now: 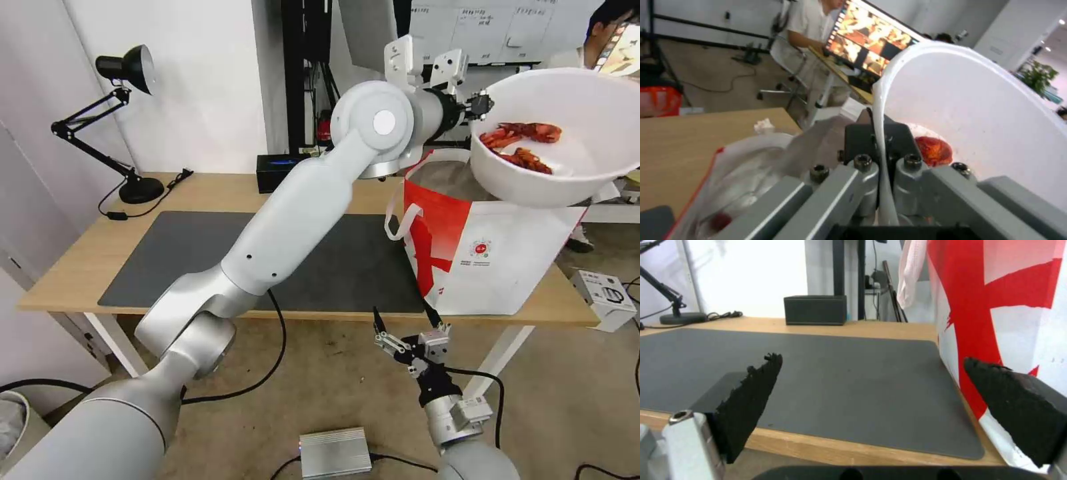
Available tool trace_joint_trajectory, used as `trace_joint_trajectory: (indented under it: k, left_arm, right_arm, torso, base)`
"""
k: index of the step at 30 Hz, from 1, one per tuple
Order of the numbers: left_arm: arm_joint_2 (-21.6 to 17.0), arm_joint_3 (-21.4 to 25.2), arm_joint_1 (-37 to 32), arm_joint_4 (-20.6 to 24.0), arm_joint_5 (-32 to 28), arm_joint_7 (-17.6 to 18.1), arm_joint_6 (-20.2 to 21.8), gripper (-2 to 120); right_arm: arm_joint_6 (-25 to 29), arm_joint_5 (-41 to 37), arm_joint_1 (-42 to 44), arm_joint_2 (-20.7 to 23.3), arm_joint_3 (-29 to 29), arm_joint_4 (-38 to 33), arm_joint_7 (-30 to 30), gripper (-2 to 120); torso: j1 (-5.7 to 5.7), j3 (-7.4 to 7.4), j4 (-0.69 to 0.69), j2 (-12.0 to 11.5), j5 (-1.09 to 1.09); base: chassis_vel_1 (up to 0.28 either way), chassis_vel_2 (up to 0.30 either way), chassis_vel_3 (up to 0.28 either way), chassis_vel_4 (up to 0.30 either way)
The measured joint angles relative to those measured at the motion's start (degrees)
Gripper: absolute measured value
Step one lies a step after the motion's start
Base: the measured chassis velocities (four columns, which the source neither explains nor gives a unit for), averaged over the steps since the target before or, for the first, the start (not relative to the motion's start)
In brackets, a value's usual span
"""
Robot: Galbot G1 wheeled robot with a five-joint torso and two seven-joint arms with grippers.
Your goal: Pick up the trash from the table and place it into the takeout bag.
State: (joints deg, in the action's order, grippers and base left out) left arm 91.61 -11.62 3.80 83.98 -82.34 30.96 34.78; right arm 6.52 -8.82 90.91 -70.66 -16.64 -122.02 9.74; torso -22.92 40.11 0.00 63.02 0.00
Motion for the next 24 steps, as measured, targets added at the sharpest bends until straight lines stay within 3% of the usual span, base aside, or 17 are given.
trace_joint_trajectory:
  k: [12, 24]
  left_arm:
    - [0.0, -1.9, 1.2, -4.4, 1.3, 1.3, -4.5, 0]
    - [0.0, -3.8, 0.9, -7.1, 2.1, 8.6, -8.2, 0]
  right_arm:
    - [0.0, 0.0, 0.0, 0.0, 0.0, 0.0, 0.0, 100]
    - [0.0, 0.0, 0.0, 0.0, 0.0, 0.0, 0.0, 100]
  torso:
    - [0.0, 0.0, 0.0, 0.0, 0.0]
    - [0.0, 0.0, 0.0, 0.0, 0.0]
  base:
    - [0.0, 0.0, 0.0, 0.0]
    - [0.0, 0.0, 0.0, 0.0]
